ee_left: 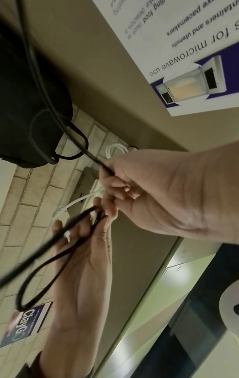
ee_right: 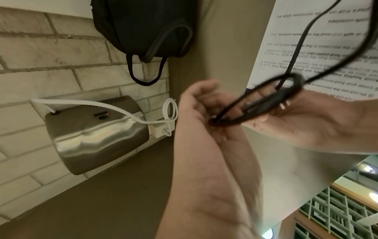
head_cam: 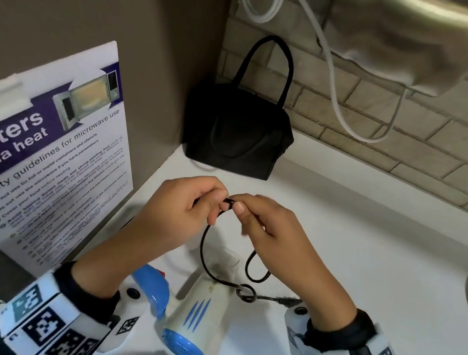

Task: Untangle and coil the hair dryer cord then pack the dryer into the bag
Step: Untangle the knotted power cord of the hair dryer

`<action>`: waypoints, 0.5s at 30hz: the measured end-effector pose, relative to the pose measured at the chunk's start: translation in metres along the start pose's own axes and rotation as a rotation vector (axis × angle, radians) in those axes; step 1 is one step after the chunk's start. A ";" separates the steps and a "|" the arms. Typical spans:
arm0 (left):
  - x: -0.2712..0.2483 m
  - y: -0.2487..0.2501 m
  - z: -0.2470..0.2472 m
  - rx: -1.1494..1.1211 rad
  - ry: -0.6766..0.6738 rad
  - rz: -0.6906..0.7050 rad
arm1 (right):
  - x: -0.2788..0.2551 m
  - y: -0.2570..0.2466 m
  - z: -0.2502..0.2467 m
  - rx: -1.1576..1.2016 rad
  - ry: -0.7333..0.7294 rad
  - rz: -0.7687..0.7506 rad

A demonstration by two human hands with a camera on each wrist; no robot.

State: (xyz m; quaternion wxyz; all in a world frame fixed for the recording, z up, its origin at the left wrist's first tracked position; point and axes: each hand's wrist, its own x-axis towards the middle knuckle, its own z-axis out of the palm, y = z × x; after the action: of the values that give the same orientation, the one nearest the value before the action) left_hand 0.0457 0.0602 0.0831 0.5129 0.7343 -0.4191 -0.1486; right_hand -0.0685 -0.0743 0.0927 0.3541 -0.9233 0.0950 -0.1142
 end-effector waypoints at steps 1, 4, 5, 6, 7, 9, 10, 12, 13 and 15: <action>0.000 0.001 -0.001 0.021 -0.006 0.016 | 0.001 0.000 -0.002 -0.028 0.005 -0.028; -0.002 0.007 0.000 0.079 -0.046 0.078 | 0.003 -0.004 -0.009 -0.058 -0.013 -0.073; -0.001 0.008 0.000 0.104 -0.052 0.094 | 0.004 -0.007 -0.011 -0.068 -0.028 -0.072; 0.000 0.008 0.000 0.128 -0.053 0.106 | 0.005 -0.010 -0.013 -0.085 -0.038 -0.057; 0.002 0.008 -0.001 0.145 -0.052 0.116 | 0.006 -0.014 -0.015 -0.099 -0.050 -0.028; 0.007 0.008 -0.004 0.125 -0.054 0.116 | 0.009 -0.021 -0.020 -0.074 -0.069 0.035; 0.010 0.008 -0.006 0.093 -0.065 0.102 | 0.010 -0.023 -0.023 -0.020 -0.077 0.068; 0.015 0.008 -0.011 0.040 -0.099 0.083 | 0.013 -0.027 -0.028 0.197 -0.125 0.140; 0.016 0.009 -0.013 0.029 -0.116 0.079 | 0.014 -0.027 -0.031 0.331 -0.176 0.168; 0.019 0.010 -0.016 0.036 -0.141 0.067 | 0.019 -0.023 -0.037 0.540 -0.283 0.220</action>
State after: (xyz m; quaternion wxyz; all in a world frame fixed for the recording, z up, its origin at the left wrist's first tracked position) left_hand 0.0631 0.0548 0.1023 0.4735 0.7165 -0.4814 -0.1751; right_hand -0.0587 -0.0857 0.1374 0.6062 -0.7869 0.1106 0.0330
